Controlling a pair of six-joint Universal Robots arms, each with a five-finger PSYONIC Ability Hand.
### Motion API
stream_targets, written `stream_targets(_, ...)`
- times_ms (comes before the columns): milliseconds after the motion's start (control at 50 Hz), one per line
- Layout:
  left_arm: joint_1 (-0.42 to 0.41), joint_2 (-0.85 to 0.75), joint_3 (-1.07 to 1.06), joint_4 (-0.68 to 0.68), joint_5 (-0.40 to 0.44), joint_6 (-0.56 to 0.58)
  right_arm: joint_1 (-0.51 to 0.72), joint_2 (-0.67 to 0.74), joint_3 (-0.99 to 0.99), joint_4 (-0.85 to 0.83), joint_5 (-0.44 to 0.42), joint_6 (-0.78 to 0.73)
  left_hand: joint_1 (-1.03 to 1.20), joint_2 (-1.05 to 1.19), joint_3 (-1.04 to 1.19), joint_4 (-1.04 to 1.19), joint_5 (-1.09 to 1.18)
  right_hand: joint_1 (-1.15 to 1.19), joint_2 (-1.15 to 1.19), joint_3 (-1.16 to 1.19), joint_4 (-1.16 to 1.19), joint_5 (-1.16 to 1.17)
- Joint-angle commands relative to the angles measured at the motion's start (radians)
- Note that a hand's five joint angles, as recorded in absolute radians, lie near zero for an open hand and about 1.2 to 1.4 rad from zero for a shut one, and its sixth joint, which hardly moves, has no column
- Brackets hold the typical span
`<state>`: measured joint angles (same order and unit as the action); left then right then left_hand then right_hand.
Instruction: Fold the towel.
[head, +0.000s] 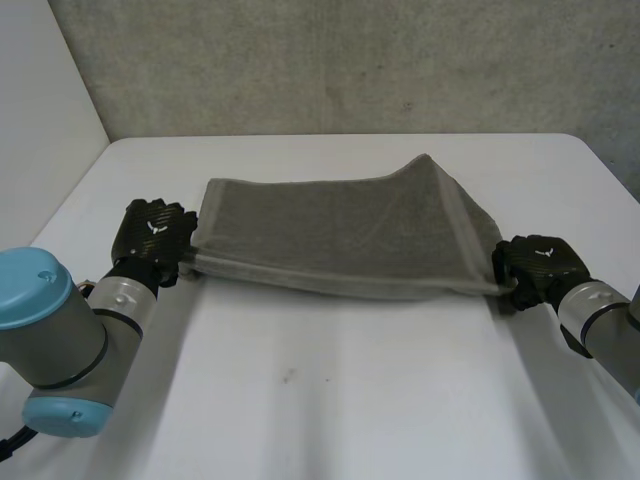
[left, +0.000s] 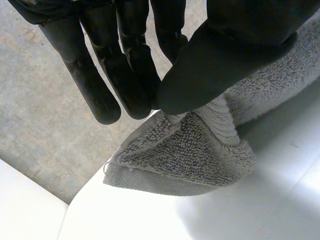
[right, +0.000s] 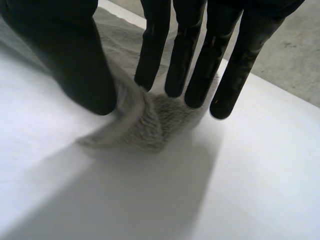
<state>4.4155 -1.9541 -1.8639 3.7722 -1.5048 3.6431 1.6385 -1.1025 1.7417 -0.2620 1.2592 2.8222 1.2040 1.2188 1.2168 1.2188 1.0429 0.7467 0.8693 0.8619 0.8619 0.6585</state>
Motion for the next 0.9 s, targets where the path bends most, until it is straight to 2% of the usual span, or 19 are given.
stream_targets(20,-0.001,0.0,-0.001,-0.011,-0.002,0.0,-0.026,0.046,-0.054,-0.013,0.008,0.003,0.192,0.178,0.18,0.178,0.179,0.65,0.527,0.534,0.534,0.563)
stream_targets(120,-0.007,0.008,-0.001,-0.043,-0.002,0.005,-0.055,0.012,-0.065,0.026,0.008,0.0,0.192,0.178,0.18,0.178,0.179,0.65,0.527,0.534,0.534,0.563)
stream_targets(220,-0.008,0.058,0.003,-0.12,0.0,0.011,-0.062,-0.106,-0.093,0.119,0.0,-0.055,0.192,0.178,0.18,0.178,0.179,0.65,0.527,0.534,0.534,0.563)
stream_targets(260,-0.008,0.141,0.02,-0.187,0.0,0.012,-0.065,-0.202,-0.128,0.205,-0.006,-0.139,0.192,0.178,0.18,0.178,0.179,0.65,0.527,0.534,0.534,0.563)
stream_targets(280,-0.008,0.141,0.02,-0.187,0.0,0.012,-0.065,-0.203,-0.128,0.205,-0.006,-0.139,0.192,0.178,0.18,0.178,0.179,0.65,0.527,0.534,0.534,0.563)
stream_targets(320,-0.008,0.192,0.031,-0.218,0.001,0.012,-0.065,-0.328,-0.183,0.289,-0.007,-0.216,0.192,0.178,0.18,0.178,0.179,0.65,0.527,0.534,0.534,0.563)
stream_targets(360,-0.01,0.303,0.069,-0.271,0.0,0.011,-0.065,-0.38,-0.223,0.337,-0.006,-0.252,0.192,0.178,0.18,0.178,0.179,0.65,0.527,0.534,0.534,0.563)
stream_targets(380,-0.01,0.304,0.069,-0.272,0.0,0.011,-0.065,-0.381,-0.223,0.337,-0.006,-0.253,0.192,0.178,0.18,0.178,0.179,0.65,0.527,0.534,0.534,0.563)
stream_targets(420,-0.011,0.403,0.118,-0.314,0.001,0.008,-0.062,-0.456,-0.319,0.435,-0.006,-0.306,0.192,0.178,0.18,0.178,0.179,0.65,0.527,0.534,0.534,0.563)
stream_targets(500,-0.01,0.46,0.177,-0.376,0.003,0.009,-0.062,-0.471,-0.418,0.527,-0.003,-0.333,0.192,0.178,0.18,0.178,0.179,0.65,0.527,0.534,0.534,0.563)
stream_targets(600,-0.011,0.448,0.255,-0.491,0.005,0.011,-0.054,-0.447,-0.516,0.649,0.0,-0.366,0.192,0.178,0.18,0.178,0.179,0.65,0.527,0.534,0.534,0.563)
stream_targets(700,-0.007,0.314,0.318,-0.594,0.005,0.012,0.018,-0.239,-0.594,0.718,0.052,-0.512,0.192,0.178,0.18,0.178,0.179,0.65,0.527,0.534,0.534,0.563)
stream_targets(720,-0.001,0.251,0.343,-0.632,0.005,0.012,0.018,-0.238,-0.594,0.718,0.052,-0.512,0.192,0.178,0.18,0.178,0.179,0.65,0.527,0.534,0.534,0.563)
stream_targets(740,0.001,0.185,0.371,-0.662,0.005,0.012,0.046,-0.196,-0.605,0.719,0.087,-0.539,0.192,0.178,0.18,0.178,0.179,0.65,0.527,0.534,0.534,0.563)
stream_targets(760,0.001,0.184,0.371,-0.663,0.005,0.012,0.046,-0.195,-0.605,0.719,0.088,-0.54,0.192,0.178,0.18,0.178,0.179,0.65,0.527,0.534,0.534,0.563)
stream_targets(800,0.002,0.056,0.432,-0.716,0.006,0.019,0.092,-0.098,-0.619,0.712,0.162,-0.578,0.192,0.178,0.18,0.178,0.179,0.65,0.527,0.534,0.534,0.563)
stream_targets(820,0.002,0.055,0.433,-0.716,0.006,0.019,0.092,-0.097,-0.619,0.712,0.163,-0.578,0.192,0.178,0.18,0.178,0.179,0.65,0.527,0.534,0.534,0.563)
stream_targets(860,0.004,-0.067,0.507,-0.75,0.005,0.046,0.121,0.013,-0.654,0.71,0.216,-0.616,0.192,0.178,0.18,0.178,0.179,0.65,0.527,0.534,0.534,0.563)
stream_targets(900,0.004,-0.121,0.543,-0.756,0.005,0.069,0.135,0.062,-0.677,0.705,0.23,-0.624,0.192,0.178,0.18,0.178,0.179,0.65,0.527,0.534,0.534,0.563)
